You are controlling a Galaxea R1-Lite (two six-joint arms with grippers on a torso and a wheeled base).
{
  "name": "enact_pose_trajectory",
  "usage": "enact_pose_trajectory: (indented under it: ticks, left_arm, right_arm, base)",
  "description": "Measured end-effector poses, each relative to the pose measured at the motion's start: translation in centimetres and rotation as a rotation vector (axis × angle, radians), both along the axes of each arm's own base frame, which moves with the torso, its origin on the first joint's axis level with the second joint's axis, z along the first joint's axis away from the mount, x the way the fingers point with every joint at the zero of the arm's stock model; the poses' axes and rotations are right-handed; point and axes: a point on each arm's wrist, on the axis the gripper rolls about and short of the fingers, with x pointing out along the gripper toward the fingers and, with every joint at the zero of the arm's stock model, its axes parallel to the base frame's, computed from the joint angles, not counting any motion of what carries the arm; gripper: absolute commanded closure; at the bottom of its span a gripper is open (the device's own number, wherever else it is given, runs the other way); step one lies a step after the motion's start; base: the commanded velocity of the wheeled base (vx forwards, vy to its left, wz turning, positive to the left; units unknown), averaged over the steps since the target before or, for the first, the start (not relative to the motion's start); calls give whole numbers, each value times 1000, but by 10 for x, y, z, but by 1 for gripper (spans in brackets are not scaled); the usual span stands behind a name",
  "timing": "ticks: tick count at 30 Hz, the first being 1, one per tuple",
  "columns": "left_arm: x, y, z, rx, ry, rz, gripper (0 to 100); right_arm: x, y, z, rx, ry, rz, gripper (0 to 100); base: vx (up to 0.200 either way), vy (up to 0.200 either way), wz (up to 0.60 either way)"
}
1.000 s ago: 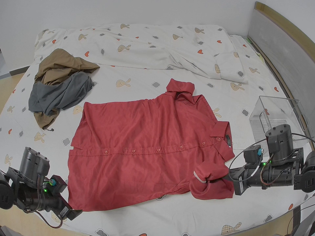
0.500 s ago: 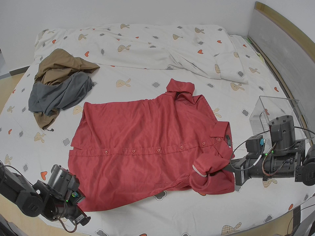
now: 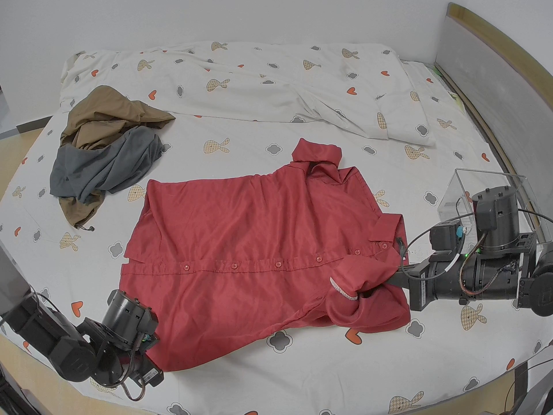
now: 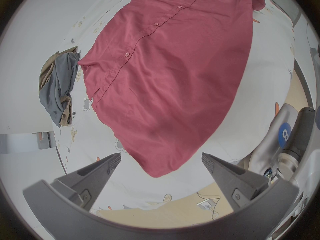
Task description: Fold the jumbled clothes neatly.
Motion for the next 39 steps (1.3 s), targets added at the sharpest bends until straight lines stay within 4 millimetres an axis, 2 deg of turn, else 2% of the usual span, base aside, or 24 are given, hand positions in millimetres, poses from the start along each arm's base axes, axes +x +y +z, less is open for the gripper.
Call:
enact_pose_trajectory:
  ticks: [10,16,30,39]
  left_arm:
    - [-1,-7,-14,33,33,-25,0]
    - [6,-11,-22,48,-10,-16,0]
    - [3,-16,-37,86,36,-41,0]
    - [15,-12,-41,75,13,-2,0]
  right_arm:
    - [0,0,1,5,-1,2,100]
    - [1,0,1,12,3,10,100]
    - [3,-3,1,18,6,8,100]
    - [2,-3,0,16,11,9,100]
  base:
    - [0,0,0]
    - [0,0,0]
    - [0,0,0]
    - [0,0,0]
